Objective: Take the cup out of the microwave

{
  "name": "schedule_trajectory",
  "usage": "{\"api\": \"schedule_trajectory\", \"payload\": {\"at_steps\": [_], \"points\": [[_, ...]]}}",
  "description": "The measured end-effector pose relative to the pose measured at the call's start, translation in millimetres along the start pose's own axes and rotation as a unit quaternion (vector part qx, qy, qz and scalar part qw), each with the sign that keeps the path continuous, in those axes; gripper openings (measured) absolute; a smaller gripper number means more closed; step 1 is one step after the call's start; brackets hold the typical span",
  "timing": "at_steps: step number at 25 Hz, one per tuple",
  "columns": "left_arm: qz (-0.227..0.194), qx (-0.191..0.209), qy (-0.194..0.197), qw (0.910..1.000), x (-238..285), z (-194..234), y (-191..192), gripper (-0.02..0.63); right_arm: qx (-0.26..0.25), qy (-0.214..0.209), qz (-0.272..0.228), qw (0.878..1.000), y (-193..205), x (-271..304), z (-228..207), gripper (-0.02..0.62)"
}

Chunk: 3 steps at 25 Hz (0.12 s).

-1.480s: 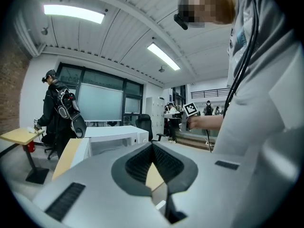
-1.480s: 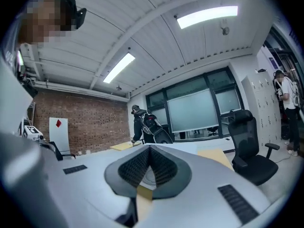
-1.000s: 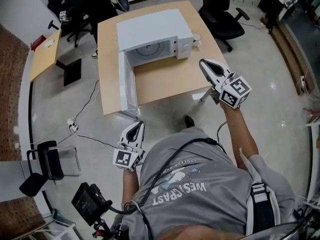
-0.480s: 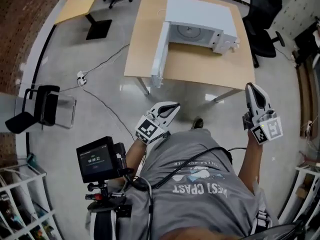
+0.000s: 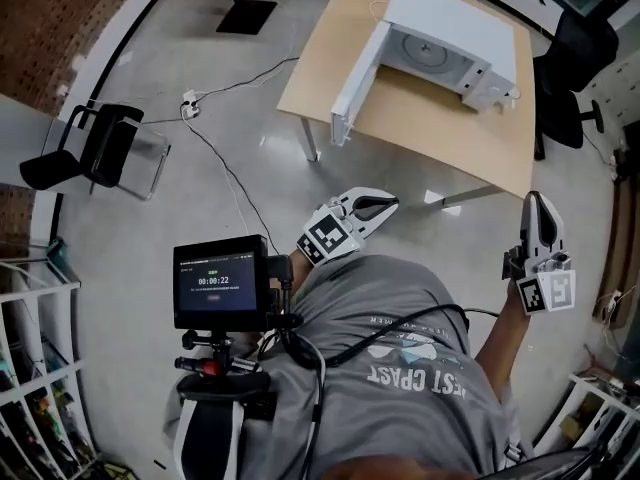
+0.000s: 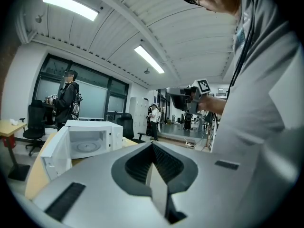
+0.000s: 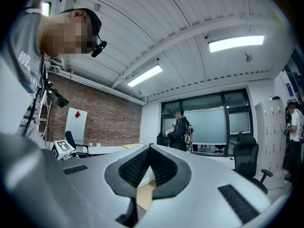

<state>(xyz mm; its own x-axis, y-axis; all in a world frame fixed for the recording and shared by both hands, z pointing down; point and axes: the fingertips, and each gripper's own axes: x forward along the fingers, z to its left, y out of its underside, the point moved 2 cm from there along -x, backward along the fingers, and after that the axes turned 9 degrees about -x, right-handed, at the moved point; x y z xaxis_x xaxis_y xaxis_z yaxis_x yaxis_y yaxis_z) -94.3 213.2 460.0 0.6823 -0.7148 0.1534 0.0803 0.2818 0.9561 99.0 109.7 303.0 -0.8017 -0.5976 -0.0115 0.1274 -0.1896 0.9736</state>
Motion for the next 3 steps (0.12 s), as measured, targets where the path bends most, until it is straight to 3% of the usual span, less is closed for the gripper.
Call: {"api": "schedule_trajectory", "payload": {"at_steps": [3], "points": [[0.006,-0.009,0.002,0.9999,19,-22,6,0.043,-0.002,-0.002,-0.001,1.0,0,-22,-10,0.011]]}}
